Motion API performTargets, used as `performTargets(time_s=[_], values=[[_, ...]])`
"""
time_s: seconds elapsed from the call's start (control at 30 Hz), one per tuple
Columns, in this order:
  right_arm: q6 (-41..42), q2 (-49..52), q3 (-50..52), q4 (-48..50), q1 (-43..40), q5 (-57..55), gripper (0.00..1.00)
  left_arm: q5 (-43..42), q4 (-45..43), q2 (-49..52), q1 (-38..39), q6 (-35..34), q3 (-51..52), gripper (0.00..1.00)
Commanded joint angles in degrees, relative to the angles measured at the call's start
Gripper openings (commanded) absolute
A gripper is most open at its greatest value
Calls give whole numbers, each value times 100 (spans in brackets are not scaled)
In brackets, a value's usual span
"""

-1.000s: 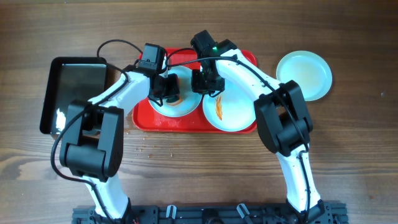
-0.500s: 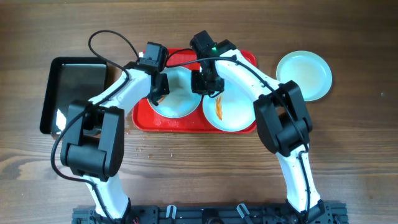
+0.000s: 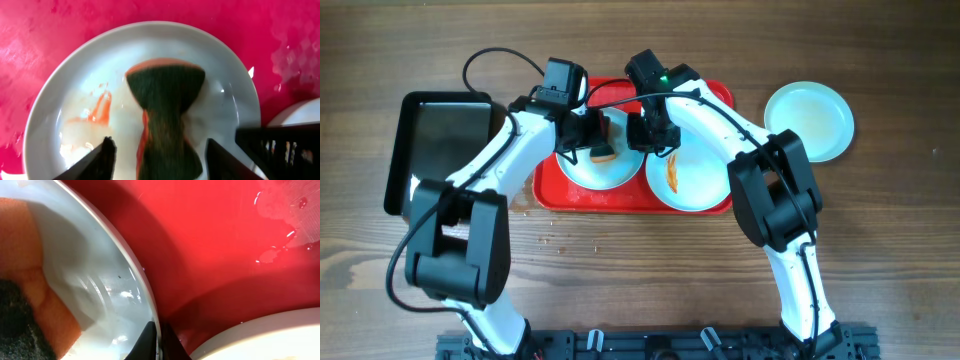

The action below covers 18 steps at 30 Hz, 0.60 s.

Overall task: Clean dirty plates on tray and stack at the side
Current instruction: 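Scrub the top plate with the sponge in the left gripper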

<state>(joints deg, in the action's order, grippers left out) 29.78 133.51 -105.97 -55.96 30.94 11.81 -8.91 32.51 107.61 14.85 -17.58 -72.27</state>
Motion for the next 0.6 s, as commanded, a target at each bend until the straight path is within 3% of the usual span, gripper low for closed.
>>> performTargets(time_s=[0.0, 0.07, 0.1, 0.2, 0.23, 0.3, 0.57], values=[[26, 42, 11, -85, 39, -133, 4, -66, -199, 284, -4, 24, -4, 49], [26, 42, 11, -87, 39, -133, 4, -66, -232, 400, -4, 24, -4, 49], [26, 42, 11, -87, 39, -133, 4, -66, -240, 461, -4, 24, -4, 40], [26, 42, 11, -85, 39, -133, 4, -68, -326, 566, -4, 24, -4, 32], [26, 42, 11, -85, 39, -136, 4, -68, -365, 566, -4, 24, -4, 26], [26, 42, 11, -85, 39, -136, 4, -59, -439, 566, -7, 26, -7, 4], [28, 42, 11, -20, 39, -136, 4, -455, -216, 326, 293, -129, -2, 4]])
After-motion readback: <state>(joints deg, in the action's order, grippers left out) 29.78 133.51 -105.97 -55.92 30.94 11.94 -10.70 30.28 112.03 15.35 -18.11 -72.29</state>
